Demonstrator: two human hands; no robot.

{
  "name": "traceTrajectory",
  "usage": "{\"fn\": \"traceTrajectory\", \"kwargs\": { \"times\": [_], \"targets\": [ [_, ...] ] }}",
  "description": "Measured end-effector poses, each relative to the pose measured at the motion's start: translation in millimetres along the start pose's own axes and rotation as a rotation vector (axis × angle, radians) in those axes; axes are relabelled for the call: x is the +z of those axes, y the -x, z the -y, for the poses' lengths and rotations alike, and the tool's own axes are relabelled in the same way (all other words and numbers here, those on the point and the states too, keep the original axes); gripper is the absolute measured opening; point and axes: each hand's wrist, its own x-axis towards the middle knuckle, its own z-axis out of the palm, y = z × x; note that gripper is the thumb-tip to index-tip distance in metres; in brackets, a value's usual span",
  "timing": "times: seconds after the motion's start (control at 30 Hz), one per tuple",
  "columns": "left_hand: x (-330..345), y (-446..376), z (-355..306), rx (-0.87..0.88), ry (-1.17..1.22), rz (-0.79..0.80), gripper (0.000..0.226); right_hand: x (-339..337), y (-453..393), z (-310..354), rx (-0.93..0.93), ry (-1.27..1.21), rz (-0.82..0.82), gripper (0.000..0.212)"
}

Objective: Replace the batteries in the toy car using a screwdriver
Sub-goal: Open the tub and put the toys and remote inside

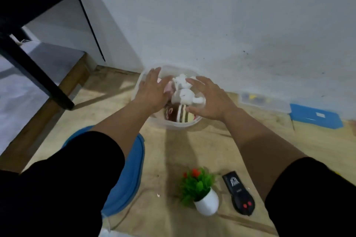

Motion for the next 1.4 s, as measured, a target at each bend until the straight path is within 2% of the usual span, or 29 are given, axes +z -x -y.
{"fn": "traceTrajectory", "kwargs": {
  "times": [0.17,0.23,0.3,0.4,0.53,0.67,0.8,0.9,1.0,1.1,1.27,1.4],
  "targets": [
    [6.0,67.5,-37.7,0.087,0.093,-0.144,0.051,0.5,74.8,-15.5,0.043,-0.078,-0.063,0.085],
    [16.6,96.0,-54.3,0.114,0.100,-0.119,0.053,8.2,110.5,-21.7,0.070,-0.036,-0.032,0.083],
    [29.9,122.5,-72.2,0.082,0.165,-0.050,0.059,22.5,145.0,-29.5,0.105,0.005,0.010,0.081],
    [48.9,156.3,-98.6,-0.028,0.277,0.172,0.074,46.1,187.5,-39.3,0.163,-0.029,0.079,0.080],
    [66.2,190.5,-121.4,-0.058,0.225,0.464,0.100,77.2,226.8,-49.9,0.196,0.058,0.133,0.081],
    [81.5,208.3,-127.0,-0.025,0.170,0.544,0.113,106.8,249.2,-58.1,0.170,0.095,0.123,0.079],
    [92.5,212.7,-128.7,0.037,0.108,0.446,0.105,118.9,257.2,-57.1,0.095,0.113,0.060,0.067],
    [96.1,213.6,-126.3,0.033,0.163,0.402,0.098,115.7,254.8,-53.4,0.102,0.084,-0.008,0.067],
    [89.4,213.9,-121.1,0.059,0.192,0.372,0.091,103.1,245.6,-47.5,0.093,0.099,0.021,0.070],
    [65.4,198.8,-109.9,0.055,0.235,0.265,0.090,76.7,221.9,-36.1,0.093,0.147,-0.009,0.072],
    [-2.5,145.7,-75.2,0.065,0.165,0.000,0.089,26.1,150.2,-3.1,0.030,0.122,-0.132,0.079],
    [-41.0,101.8,-41.7,0.043,0.121,-0.045,0.084,5.1,89.2,27.4,0.006,0.101,-0.141,0.080]
  ]
}}
